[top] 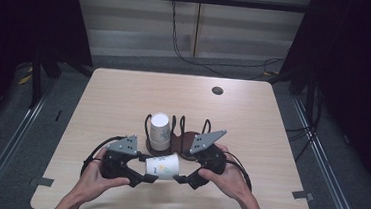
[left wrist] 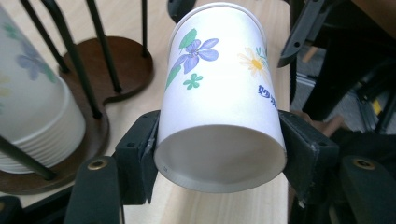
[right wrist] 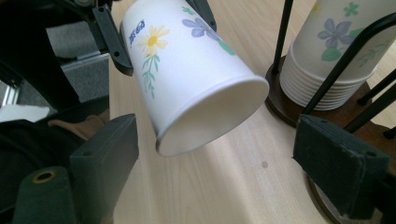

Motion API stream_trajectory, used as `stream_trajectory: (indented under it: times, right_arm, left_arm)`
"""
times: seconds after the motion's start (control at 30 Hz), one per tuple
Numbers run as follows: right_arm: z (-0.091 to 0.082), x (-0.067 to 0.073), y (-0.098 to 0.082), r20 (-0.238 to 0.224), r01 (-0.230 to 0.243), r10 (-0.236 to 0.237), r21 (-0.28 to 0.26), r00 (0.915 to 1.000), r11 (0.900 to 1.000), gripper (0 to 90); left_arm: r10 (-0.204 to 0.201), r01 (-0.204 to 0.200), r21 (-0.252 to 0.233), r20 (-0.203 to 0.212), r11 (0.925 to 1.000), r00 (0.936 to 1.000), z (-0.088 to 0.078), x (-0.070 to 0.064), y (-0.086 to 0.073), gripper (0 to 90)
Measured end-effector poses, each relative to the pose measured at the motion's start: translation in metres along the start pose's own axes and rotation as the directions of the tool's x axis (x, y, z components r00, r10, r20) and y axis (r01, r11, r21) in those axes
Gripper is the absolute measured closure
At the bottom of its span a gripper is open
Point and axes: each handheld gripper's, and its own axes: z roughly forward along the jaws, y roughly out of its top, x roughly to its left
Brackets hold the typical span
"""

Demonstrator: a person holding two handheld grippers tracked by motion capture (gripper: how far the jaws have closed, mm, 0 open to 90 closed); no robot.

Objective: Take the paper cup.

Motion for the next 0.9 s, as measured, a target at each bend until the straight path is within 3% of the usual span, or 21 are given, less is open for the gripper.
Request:
stream_trajectory:
  times: [0.2, 0.37, 0.9]
  right_arm:
    - [-0.006, -0.003, -0.004, 0.009, -0.029, 0.029, -0.041, 0.9995, 0.999, 14.1]
    - [-0.008, -0.003, -0.006, 0.000, -0.035, 0.035, -0.044, 0.9994, 0.998, 15.2]
    - [-0.011, -0.005, -0.007, -0.034, -0.078, 0.074, -0.155, 0.9967, 0.985, 13.9]
  left_arm:
    - [0.002, -0.003, -0.023, -0.030, 0.9997, 0.9996, -0.004, 0.000, 0.001, 36.1]
    - [-0.006, 0.004, -0.050, -0.031, 0.9987, 0.9995, -0.010, 0.000, 0.002, 36.1]
    - [0.003, -0.008, -0.129, -0.032, 0.9916, 0.9995, -0.015, 0.002, -0.001, 35.9]
